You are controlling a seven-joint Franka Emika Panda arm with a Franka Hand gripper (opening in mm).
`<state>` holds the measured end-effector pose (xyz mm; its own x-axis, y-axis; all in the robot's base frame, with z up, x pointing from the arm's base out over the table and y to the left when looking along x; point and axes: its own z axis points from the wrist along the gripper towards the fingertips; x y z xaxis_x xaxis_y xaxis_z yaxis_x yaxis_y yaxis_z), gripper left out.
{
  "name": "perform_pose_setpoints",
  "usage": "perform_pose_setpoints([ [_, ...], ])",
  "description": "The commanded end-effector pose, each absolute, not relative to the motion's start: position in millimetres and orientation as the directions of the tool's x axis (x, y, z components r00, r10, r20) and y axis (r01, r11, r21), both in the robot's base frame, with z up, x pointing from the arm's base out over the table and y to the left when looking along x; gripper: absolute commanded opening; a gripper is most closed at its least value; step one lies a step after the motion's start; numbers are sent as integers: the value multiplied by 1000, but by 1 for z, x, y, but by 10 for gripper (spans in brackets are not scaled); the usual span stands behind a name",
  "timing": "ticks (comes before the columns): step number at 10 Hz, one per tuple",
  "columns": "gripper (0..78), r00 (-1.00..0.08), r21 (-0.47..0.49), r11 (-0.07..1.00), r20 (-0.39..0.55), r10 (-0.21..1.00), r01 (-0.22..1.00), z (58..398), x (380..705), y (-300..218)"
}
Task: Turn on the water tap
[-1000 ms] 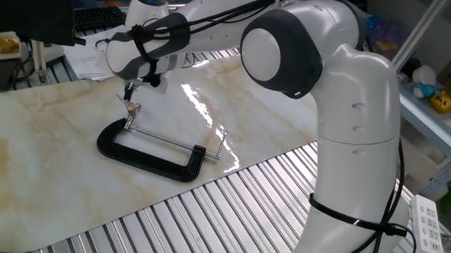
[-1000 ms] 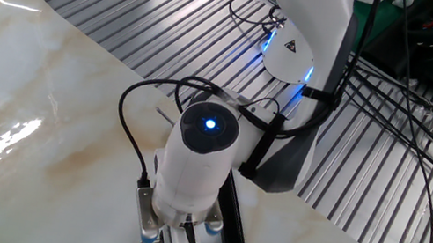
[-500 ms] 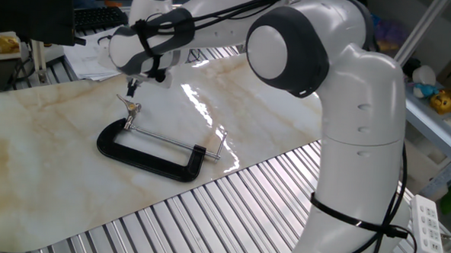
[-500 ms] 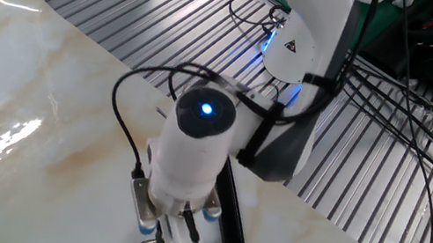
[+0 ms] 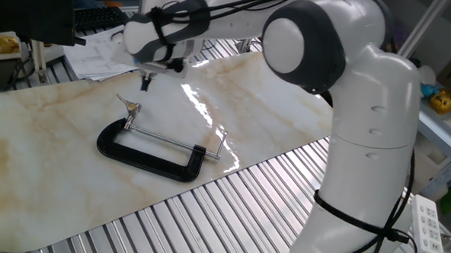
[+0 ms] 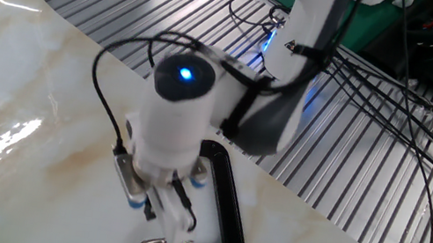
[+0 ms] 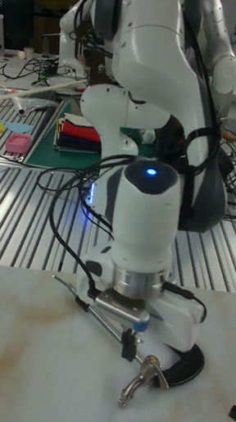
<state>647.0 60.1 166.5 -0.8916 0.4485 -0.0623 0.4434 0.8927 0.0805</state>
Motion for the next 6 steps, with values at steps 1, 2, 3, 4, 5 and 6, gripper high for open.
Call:
perform_pose_setpoints([
  [1,0,-931,62,932,-55,362,358,181,631,39],
  [2,0,-938,56,938,-48,344,342,184,626,36],
  [3,0,-941,53,941,-46,336,333,186,622,33],
  [4,0,-945,35,946,-50,324,323,186,621,35],
  [5,0,-947,26,949,-53,316,315,186,620,35],
  [6,0,-946,30,947,-51,320,319,185,619,35],
])
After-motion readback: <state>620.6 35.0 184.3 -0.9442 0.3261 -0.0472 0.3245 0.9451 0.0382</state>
